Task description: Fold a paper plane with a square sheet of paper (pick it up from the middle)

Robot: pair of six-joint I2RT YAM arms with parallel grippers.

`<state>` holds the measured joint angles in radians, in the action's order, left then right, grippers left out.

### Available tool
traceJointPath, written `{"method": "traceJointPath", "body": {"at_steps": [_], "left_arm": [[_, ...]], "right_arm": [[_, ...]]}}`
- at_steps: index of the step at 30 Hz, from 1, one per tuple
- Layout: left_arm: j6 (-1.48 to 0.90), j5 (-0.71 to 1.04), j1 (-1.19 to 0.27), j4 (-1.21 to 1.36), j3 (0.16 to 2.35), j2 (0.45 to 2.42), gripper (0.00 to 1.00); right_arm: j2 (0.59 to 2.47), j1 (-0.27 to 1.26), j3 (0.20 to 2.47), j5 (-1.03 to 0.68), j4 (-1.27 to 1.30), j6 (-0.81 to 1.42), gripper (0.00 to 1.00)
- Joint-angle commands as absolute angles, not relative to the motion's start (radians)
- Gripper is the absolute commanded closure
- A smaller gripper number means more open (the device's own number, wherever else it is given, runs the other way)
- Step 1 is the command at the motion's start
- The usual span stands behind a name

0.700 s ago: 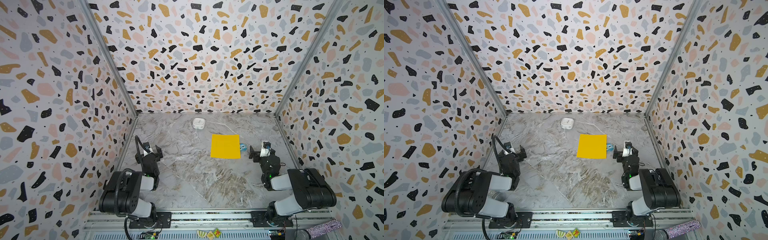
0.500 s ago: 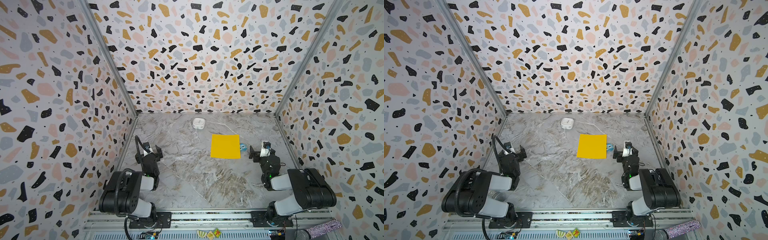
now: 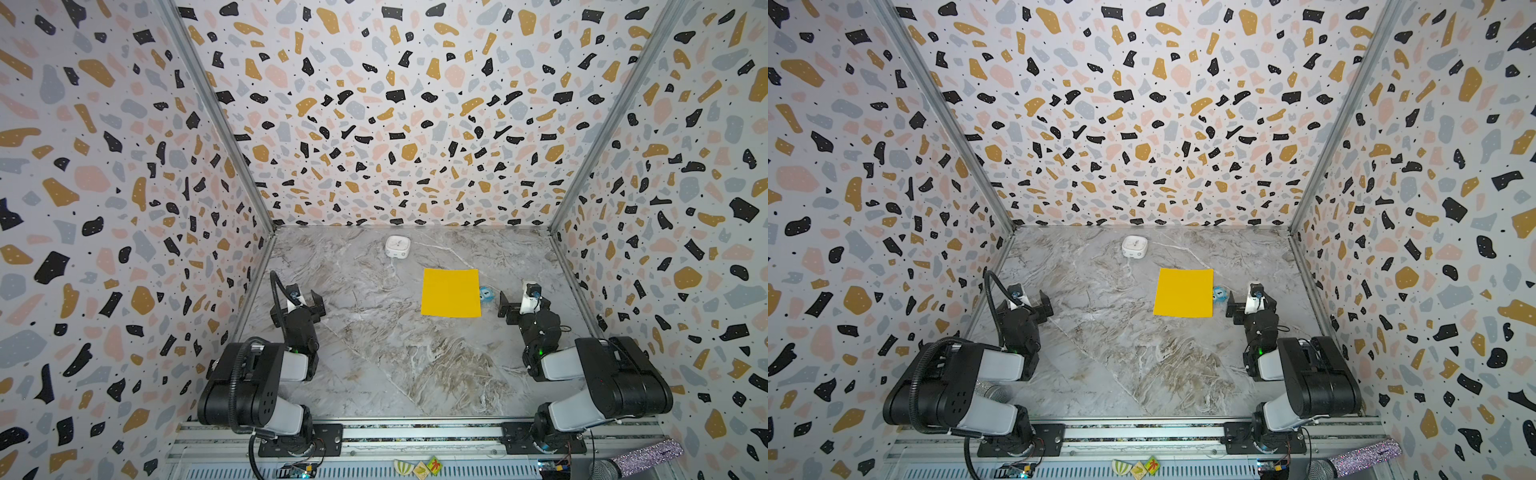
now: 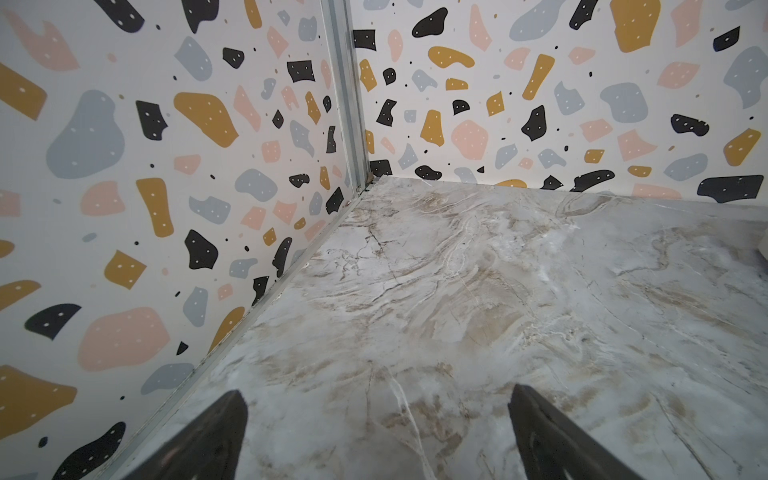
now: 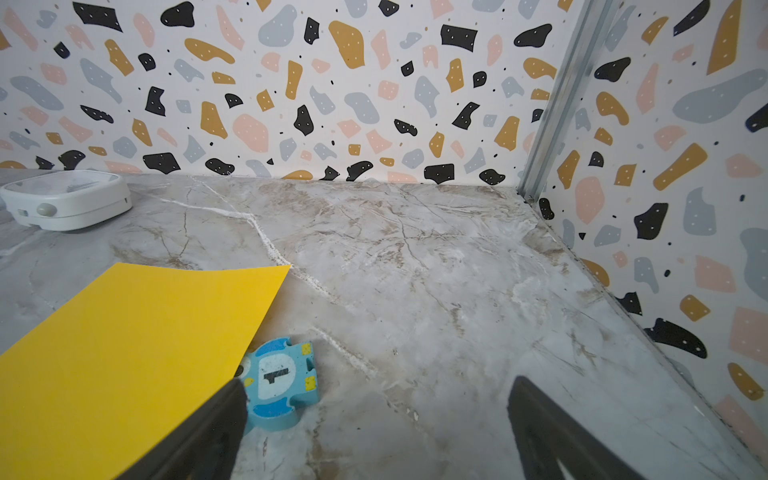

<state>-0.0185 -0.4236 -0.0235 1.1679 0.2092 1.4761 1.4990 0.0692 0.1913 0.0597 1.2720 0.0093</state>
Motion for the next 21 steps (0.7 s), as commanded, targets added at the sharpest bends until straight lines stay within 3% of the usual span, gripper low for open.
{"method": "traceJointPath", "body": {"at_steps": [1, 17, 21], "left_arm": [[-0.022, -0.426, -0.021, 1.215, 0.216, 1.463, 0.0], [-0.023, -0.437, -0.021, 1.219, 0.213, 1.46, 0.0], [-0.039, -0.456, -0.021, 1.105, 0.25, 1.389, 0.0]], "right_arm": [[1.498, 0.064, 0.192, 0.051, 1.292, 0.015, 0.01], [1.497, 0.075, 0.19, 0.075, 1.296, 0.008, 0.01], [1.393, 0.089, 0.201, 0.182, 1.185, 0.029, 0.01]]}}
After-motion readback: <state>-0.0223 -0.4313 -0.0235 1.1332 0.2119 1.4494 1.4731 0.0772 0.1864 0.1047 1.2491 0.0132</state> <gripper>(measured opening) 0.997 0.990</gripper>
